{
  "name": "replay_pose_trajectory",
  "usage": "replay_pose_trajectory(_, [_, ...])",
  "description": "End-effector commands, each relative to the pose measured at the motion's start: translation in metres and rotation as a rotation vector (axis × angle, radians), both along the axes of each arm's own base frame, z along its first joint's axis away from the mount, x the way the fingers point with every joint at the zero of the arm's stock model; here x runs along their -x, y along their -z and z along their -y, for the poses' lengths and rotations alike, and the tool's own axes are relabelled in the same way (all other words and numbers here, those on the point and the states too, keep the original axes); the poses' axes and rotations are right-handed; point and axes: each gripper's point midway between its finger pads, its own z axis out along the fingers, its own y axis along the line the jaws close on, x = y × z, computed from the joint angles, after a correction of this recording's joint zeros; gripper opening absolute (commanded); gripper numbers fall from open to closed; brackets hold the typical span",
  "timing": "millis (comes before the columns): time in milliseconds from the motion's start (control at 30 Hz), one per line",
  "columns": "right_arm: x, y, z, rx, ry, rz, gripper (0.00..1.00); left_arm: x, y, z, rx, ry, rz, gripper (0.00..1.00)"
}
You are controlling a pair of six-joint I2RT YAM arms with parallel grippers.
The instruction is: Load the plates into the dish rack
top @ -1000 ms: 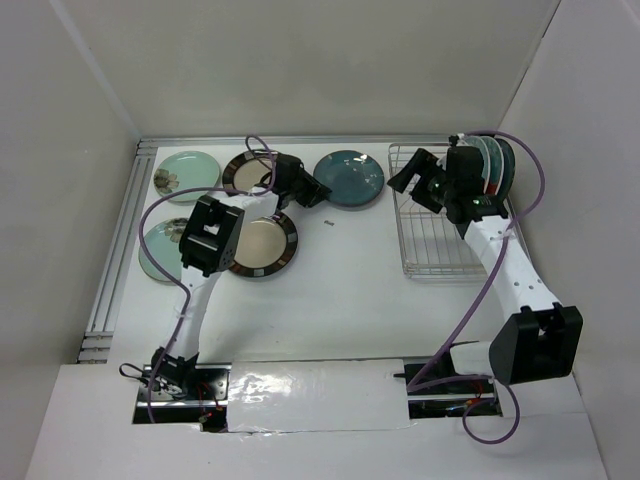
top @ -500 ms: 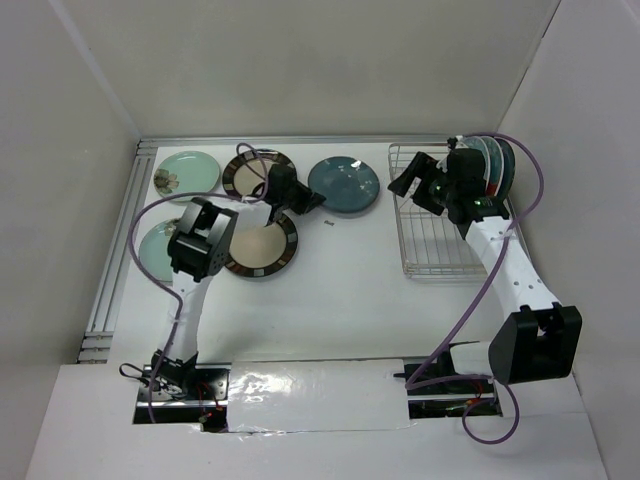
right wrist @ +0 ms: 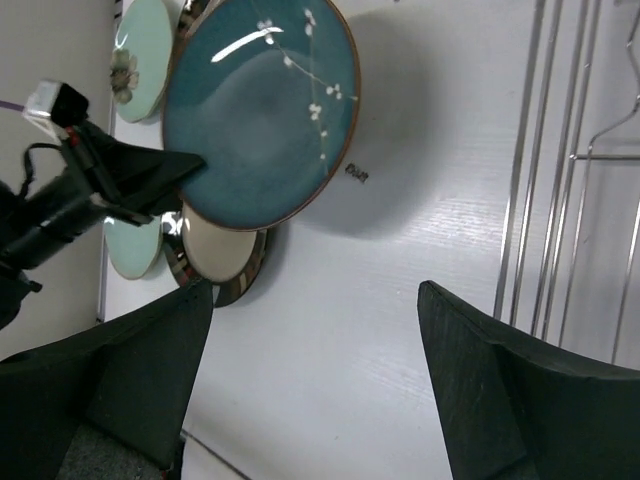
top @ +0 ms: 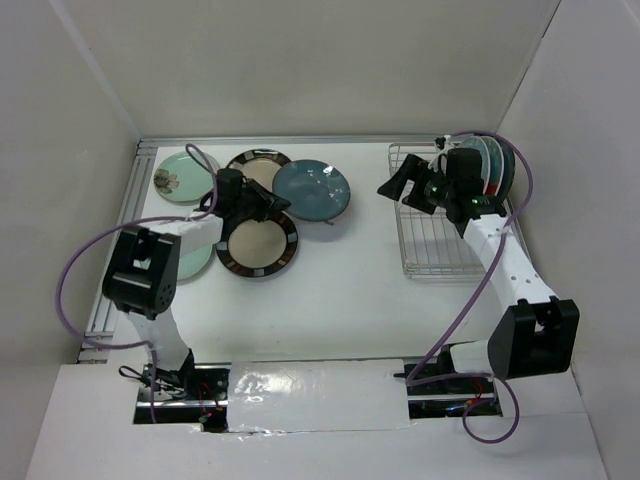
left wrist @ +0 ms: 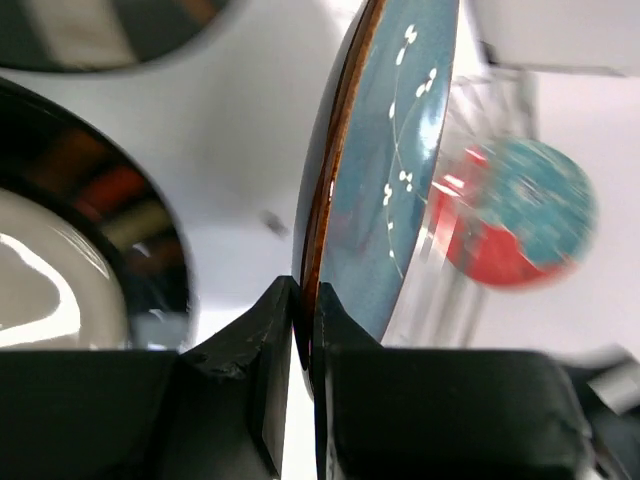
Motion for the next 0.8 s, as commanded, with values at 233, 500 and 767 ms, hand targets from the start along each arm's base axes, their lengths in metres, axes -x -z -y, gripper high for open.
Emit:
replay_pose_trajectory(233, [0.010,-0.007,-0.057,-0.060,-0.225,0.063,0.89,0.078,-0.182,0.040,0.238,0.405,0.582,0.00])
replay_pose_trajectory(500, [0.013,-0.013,-0.074,-0.083,-0.280,0.088,0.63,0.106,-0.187,0.054,0.233,0.517,0.625,0.00])
replay_pose_trajectory(767, [0.014,-0.020,-0.067,-0.015,-0.282,0.129,0.00,0.102,-0.175,0.055,0.180,0.538,0.583,0.23])
